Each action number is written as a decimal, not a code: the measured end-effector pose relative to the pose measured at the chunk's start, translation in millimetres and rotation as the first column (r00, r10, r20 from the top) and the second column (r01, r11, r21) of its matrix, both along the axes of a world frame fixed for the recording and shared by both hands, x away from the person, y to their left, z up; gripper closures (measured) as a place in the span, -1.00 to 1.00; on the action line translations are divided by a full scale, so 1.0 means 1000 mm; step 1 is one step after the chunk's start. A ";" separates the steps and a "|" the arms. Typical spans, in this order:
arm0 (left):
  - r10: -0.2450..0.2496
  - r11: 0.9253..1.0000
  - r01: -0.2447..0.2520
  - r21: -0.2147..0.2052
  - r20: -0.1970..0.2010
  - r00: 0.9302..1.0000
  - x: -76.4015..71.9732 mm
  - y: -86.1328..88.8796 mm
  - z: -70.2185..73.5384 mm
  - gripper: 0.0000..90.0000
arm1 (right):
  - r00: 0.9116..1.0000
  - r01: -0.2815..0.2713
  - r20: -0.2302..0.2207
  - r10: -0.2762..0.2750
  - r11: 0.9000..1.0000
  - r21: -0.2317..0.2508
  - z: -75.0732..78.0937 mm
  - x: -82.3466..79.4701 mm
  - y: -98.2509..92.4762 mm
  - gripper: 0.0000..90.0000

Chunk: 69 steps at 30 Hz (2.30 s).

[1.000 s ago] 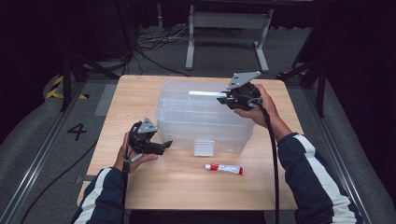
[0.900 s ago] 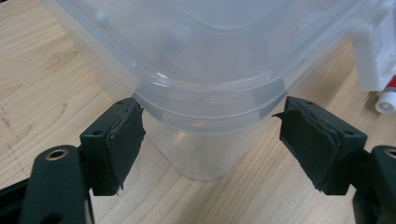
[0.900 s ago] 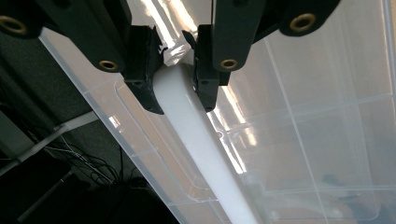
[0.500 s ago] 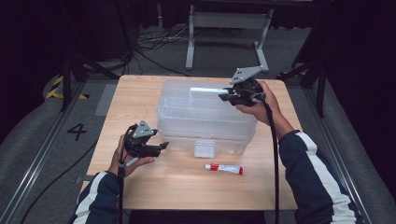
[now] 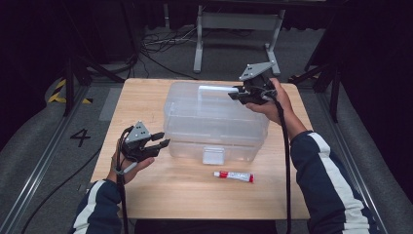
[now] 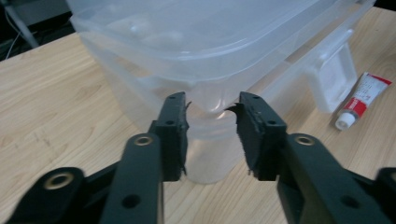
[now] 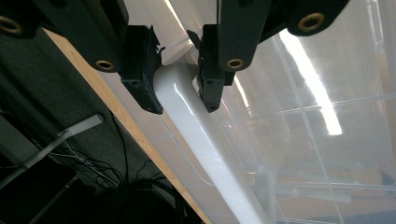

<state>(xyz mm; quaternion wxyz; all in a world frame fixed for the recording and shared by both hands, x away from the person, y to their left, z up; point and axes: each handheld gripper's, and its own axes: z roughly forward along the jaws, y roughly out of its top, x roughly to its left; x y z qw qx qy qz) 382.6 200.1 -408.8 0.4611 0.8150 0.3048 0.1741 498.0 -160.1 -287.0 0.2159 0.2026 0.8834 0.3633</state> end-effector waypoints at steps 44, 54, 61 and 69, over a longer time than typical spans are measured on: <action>0.002 1.000 -0.001 -0.010 0.070 0.998 0.003 -0.004 0.006 0.99 | 0.990 0.116 0.066 -0.128 0.981 0.153 -0.069 -0.064 -0.147 0.10; 0.008 1.000 -0.007 -0.016 0.079 0.997 0.005 -0.003 0.008 1.00 | 0.999 0.035 0.016 -0.037 0.994 0.107 -0.091 -0.062 -0.137 0.10; 0.008 1.000 -0.007 -0.017 0.077 0.997 0.006 -0.003 0.008 1.00 | 1.000 0.018 -0.001 -0.018 0.994 0.109 -0.101 -0.060 -0.131 0.06; 0.006 1.000 -0.005 -0.017 0.086 0.996 0.006 -0.004 0.009 1.00 | 0.999 0.015 0.043 -0.022 0.988 0.155 -0.102 -0.061 -0.133 0.06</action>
